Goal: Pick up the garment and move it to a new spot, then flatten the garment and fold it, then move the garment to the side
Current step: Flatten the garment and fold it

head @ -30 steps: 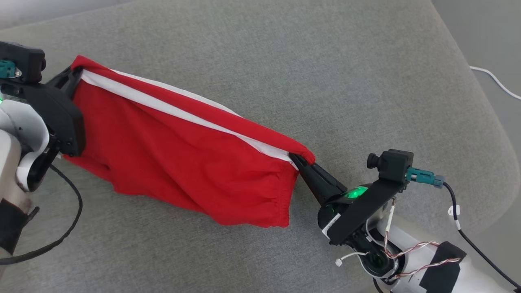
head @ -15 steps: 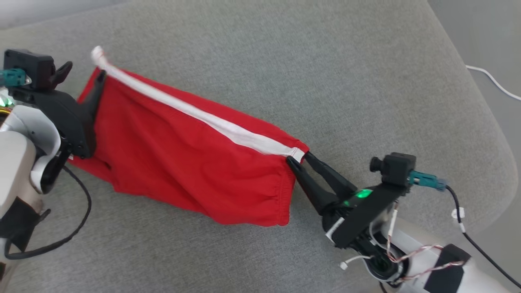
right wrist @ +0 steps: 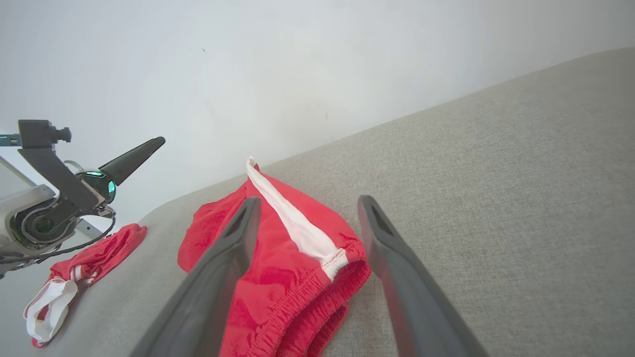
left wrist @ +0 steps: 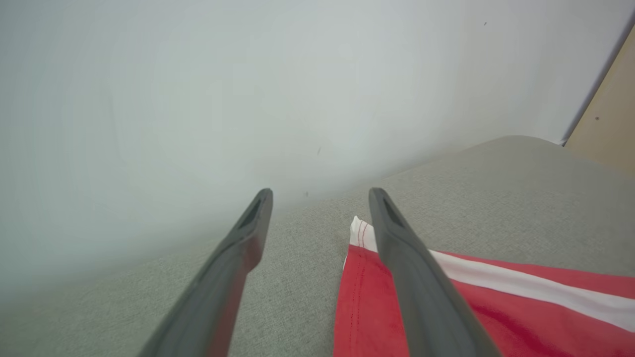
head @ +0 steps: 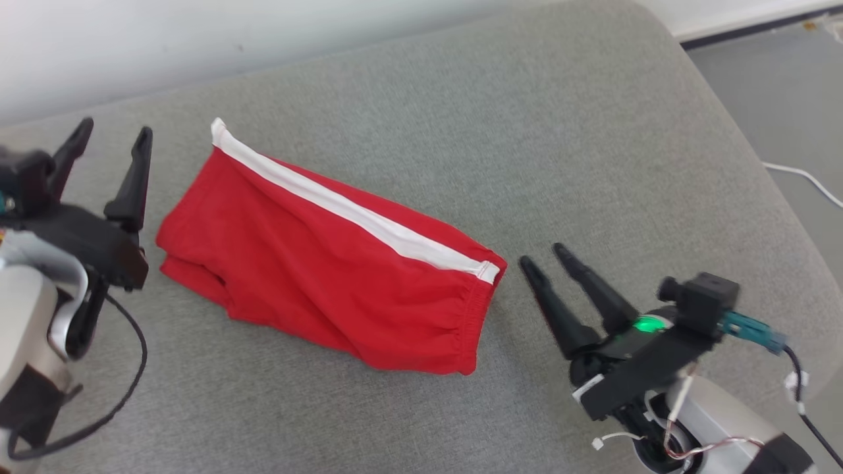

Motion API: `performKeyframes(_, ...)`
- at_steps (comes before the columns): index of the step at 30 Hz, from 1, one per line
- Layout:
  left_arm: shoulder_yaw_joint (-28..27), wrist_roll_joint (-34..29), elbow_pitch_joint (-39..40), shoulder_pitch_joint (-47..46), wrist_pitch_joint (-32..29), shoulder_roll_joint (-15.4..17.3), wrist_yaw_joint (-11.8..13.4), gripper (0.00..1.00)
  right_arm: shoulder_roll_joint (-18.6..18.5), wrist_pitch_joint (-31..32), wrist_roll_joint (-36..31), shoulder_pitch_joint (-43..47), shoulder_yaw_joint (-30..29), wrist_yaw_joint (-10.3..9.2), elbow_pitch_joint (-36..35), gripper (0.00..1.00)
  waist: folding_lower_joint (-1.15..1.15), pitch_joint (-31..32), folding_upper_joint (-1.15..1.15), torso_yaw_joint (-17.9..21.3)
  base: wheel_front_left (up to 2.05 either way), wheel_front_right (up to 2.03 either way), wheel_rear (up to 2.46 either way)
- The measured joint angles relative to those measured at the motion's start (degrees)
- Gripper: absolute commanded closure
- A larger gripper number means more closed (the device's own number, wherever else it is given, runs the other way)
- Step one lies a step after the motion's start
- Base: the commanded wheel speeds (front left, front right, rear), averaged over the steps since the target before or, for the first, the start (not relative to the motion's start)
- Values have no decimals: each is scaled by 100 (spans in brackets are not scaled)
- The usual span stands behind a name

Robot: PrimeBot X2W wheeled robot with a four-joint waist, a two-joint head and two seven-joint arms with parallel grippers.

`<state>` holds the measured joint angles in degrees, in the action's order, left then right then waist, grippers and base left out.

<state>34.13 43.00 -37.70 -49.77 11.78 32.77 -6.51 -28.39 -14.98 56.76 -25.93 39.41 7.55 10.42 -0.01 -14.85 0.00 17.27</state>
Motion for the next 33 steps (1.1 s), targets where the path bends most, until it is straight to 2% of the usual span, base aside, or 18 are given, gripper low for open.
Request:
performKeyframes(5, -93, 48, 93, 359, 178, 8, 69, 0, 438, -8, -656, 582, -953, 0, -202, 0, 0, 200, 0, -97, 0, 0, 0)
performKeyframes(12, -56, 133, 126, 636, 65, 80, 109, 0, 1098, -15, -1763, 1291, -1779, 0, -468, 0, 0, 338, 0, -150, 0, 0, 0)
performKeyframes(18, 63, 355, 4, 730, -537, 249, 8, 0, 1499, -14, -2135, 1674, -1816, 0, -419, 0, 1, 359, 0, -12, 0, 0, 0)
performKeyframes(29, 221, 764, -326, 747, -1614, 289, -42, 0, 1690, -15, -2169, 1592, -1714, 0, -309, 0, 1, 239, 0, 388, 0, 0, 0)
performKeyframes(33, 278, 1011, -504, 762, -2196, 244, -51, 0, 1726, -15, -2169, 1569, -1709, 0, -258, 0, 1, 183, 0, 496, 0, 0, 0)
